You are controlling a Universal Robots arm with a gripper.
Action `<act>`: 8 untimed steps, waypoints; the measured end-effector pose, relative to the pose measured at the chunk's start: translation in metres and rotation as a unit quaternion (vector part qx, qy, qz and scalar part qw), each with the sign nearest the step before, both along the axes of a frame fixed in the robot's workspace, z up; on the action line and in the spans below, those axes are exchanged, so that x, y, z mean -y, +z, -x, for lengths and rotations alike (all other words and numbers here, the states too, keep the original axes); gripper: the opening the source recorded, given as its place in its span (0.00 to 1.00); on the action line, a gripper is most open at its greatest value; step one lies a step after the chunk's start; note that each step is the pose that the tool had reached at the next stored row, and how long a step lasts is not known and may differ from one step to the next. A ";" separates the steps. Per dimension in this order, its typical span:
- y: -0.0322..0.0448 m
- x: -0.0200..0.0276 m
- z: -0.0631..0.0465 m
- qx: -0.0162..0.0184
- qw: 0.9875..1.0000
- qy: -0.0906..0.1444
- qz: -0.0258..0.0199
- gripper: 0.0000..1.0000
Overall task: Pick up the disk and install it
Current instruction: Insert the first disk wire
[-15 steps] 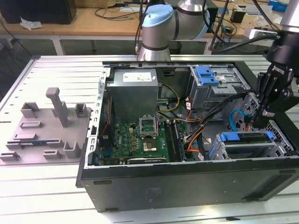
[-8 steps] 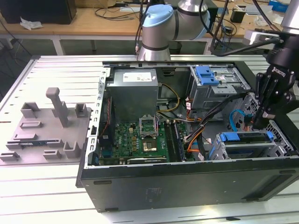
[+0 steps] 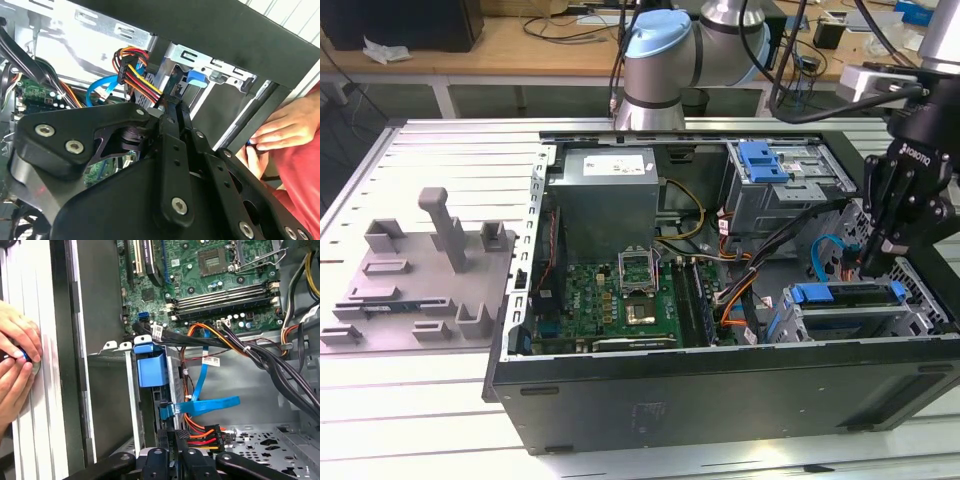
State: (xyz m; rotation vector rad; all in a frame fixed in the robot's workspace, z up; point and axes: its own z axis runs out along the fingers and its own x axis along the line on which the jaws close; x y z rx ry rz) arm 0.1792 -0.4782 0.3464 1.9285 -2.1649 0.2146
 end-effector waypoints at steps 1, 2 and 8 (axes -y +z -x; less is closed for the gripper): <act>-0.0001 0.0007 0.001 0.000 1.000 0.004 -0.001 0.16; 0.0000 0.0014 0.001 0.000 1.000 0.007 -0.001 0.16; 0.0000 0.0082 0.005 0.001 1.000 0.021 -0.006 0.16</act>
